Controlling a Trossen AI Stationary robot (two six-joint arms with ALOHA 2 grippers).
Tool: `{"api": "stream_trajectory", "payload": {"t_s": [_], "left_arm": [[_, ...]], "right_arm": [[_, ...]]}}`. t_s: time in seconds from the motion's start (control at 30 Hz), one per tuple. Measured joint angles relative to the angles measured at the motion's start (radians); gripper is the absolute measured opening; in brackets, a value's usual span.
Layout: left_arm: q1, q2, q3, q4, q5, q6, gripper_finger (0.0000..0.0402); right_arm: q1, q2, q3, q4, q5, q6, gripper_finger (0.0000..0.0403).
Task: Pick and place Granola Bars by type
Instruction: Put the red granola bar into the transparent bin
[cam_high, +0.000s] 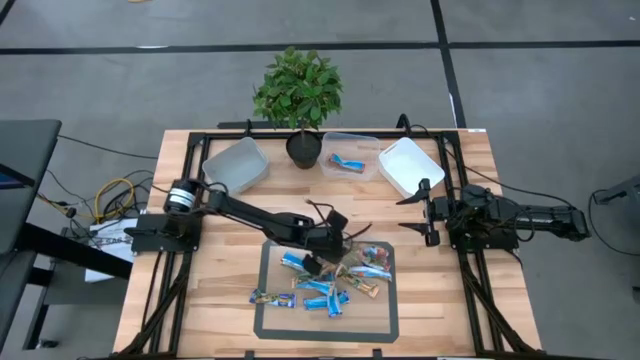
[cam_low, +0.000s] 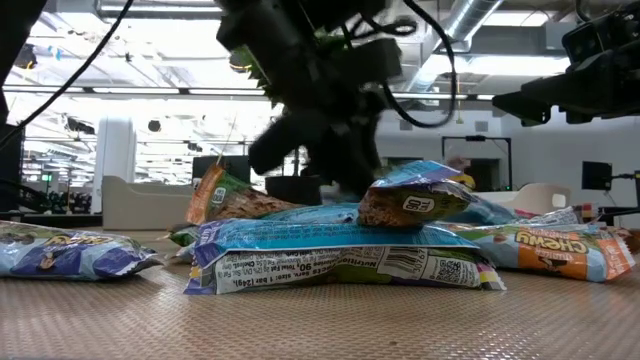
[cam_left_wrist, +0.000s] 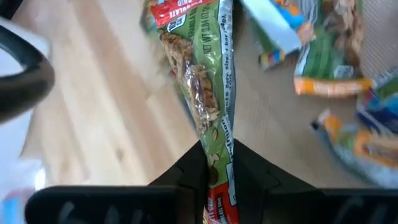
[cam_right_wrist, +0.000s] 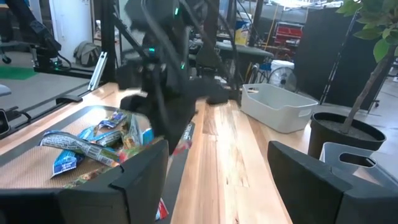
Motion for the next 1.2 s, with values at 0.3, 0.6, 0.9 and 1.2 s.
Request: {"api": "stream_trajectory", "payload": {"t_s": [0.3,0.6,0.9,1.2], "left_arm": [[0.085,-0.102,0.001,-0.038,-0.070,-0.009,0.0051],[0.255,-0.105,0.001,0.182,-0.228,0.029,0.0051],[0.365,-0.043,0.024,0.297,-0.231,0.035,0.0051],[0.405,0.138,0.226,0.264,-0.378,0.094,0.0055]], "right_arm": [[0.000,0.000,0.000,0.000,0.000,0.000,0.0270],[0.000,0.000,0.000,0.000,0.000,0.000,0.0270],[0.000,0.000,0.000,0.000,0.000,0.000,0.0270],[0.000,0.000,0.000,-0.001,0.002,0.000,0.0270]]}}
